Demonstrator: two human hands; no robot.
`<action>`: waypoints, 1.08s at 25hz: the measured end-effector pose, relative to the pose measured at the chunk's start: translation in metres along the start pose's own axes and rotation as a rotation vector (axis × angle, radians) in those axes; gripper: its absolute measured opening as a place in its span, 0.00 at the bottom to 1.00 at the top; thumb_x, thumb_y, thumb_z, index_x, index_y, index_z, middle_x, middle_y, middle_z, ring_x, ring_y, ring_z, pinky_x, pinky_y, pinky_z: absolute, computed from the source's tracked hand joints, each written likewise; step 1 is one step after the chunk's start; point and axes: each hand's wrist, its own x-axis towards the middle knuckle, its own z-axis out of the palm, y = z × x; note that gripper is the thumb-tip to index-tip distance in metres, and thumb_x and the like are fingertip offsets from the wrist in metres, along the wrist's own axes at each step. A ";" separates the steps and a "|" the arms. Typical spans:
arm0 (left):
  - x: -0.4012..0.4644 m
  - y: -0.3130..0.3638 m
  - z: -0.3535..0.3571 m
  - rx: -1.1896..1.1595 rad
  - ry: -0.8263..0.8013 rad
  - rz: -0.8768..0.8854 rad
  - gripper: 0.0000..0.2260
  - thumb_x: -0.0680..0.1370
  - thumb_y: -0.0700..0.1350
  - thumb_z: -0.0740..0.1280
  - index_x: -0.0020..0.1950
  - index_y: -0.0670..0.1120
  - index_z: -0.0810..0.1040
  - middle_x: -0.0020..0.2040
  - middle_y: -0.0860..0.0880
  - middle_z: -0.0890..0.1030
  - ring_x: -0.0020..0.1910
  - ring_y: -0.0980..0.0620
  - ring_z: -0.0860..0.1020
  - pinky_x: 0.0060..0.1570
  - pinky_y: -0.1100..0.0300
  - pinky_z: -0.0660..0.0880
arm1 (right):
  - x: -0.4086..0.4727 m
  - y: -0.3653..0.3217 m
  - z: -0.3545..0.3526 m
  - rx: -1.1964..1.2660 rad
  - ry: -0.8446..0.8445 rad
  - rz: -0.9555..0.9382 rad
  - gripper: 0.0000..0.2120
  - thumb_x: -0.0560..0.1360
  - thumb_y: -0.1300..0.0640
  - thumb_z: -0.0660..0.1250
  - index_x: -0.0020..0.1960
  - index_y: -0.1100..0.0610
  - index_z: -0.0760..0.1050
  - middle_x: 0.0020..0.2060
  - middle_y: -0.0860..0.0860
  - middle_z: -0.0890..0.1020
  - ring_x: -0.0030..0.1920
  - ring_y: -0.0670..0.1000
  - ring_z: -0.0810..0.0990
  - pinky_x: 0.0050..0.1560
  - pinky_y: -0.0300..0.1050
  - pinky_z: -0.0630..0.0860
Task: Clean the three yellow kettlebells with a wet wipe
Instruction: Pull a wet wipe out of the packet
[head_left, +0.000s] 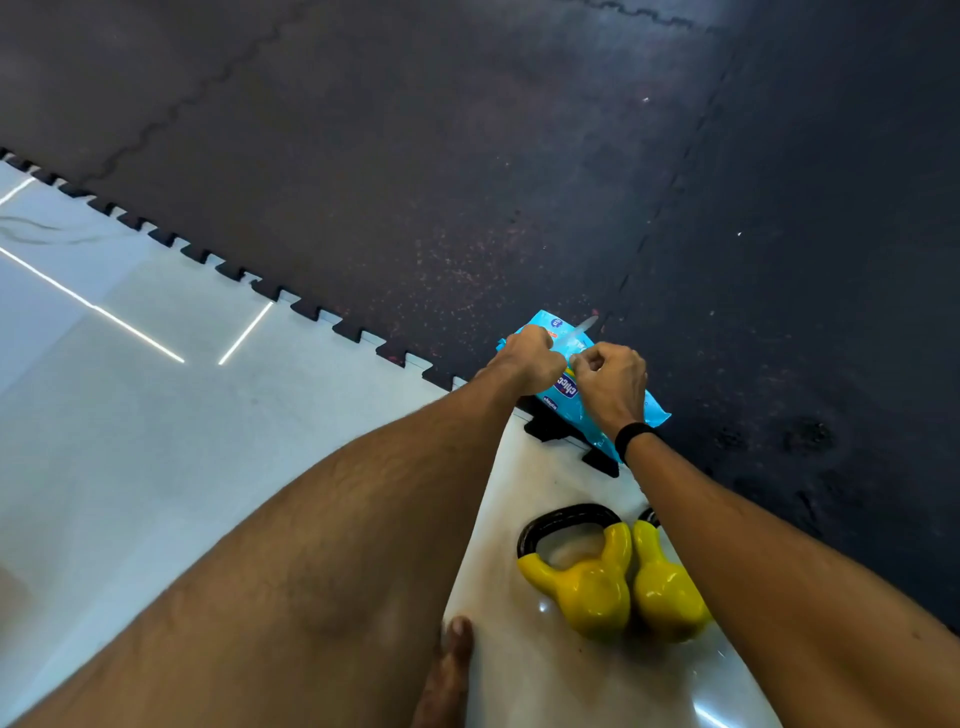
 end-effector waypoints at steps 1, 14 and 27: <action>0.001 0.001 -0.001 0.014 0.011 0.003 0.20 0.79 0.43 0.64 0.70 0.42 0.67 0.68 0.42 0.72 0.62 0.45 0.76 0.61 0.51 0.76 | -0.001 -0.001 -0.002 0.012 0.031 -0.009 0.11 0.73 0.52 0.66 0.37 0.59 0.78 0.37 0.54 0.83 0.40 0.54 0.80 0.43 0.57 0.79; -0.120 0.074 -0.025 -0.008 -0.050 0.361 0.19 0.74 0.35 0.67 0.64 0.42 0.76 0.63 0.42 0.78 0.60 0.46 0.77 0.60 0.52 0.75 | -0.078 -0.061 -0.152 0.299 0.026 -0.155 0.12 0.75 0.60 0.65 0.38 0.68 0.73 0.31 0.55 0.75 0.34 0.48 0.70 0.35 0.45 0.68; -0.358 0.137 -0.009 -0.518 -0.006 0.636 0.07 0.74 0.39 0.71 0.37 0.43 0.79 0.37 0.44 0.81 0.37 0.50 0.78 0.40 0.57 0.76 | -0.244 -0.122 -0.378 0.526 0.025 -0.234 0.15 0.78 0.47 0.64 0.43 0.59 0.76 0.38 0.54 0.82 0.37 0.50 0.80 0.44 0.52 0.80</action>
